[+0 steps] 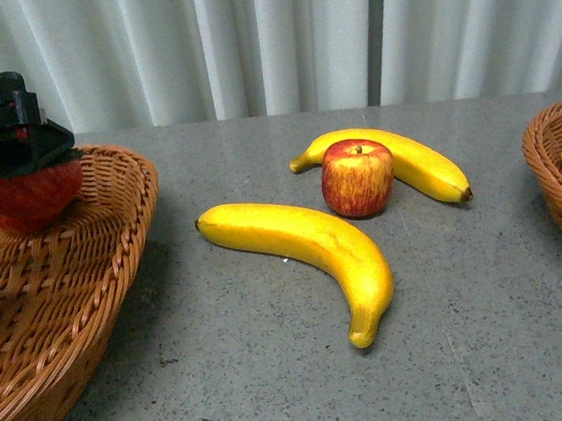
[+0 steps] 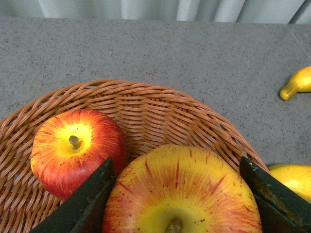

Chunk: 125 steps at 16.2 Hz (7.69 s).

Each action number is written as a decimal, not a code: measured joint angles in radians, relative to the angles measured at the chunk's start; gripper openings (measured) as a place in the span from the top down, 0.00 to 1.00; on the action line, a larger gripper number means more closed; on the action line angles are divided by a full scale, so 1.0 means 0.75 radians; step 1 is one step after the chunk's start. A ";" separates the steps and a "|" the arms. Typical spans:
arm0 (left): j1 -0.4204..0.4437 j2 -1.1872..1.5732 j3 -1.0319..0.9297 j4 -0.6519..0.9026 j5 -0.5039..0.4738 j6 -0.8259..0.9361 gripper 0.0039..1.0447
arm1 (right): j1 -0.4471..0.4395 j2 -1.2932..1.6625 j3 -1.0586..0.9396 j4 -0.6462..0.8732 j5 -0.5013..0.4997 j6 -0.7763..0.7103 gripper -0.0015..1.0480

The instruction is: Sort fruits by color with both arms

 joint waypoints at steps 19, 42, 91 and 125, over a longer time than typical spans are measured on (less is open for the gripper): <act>-0.534 0.462 0.642 -0.090 0.134 0.243 0.06 | 0.000 0.000 0.000 0.001 0.000 0.000 0.06; -0.617 0.745 0.780 -0.264 0.108 0.451 0.31 | 0.000 0.000 0.000 0.000 0.001 0.000 0.06; 0.101 -1.046 -0.549 -0.017 -0.107 -0.010 0.06 | 0.000 0.000 -0.001 0.001 0.003 -0.002 0.06; 0.005 -2.082 -1.131 -0.329 -0.215 0.006 0.99 | 0.000 0.000 -0.001 0.001 0.003 -0.002 0.06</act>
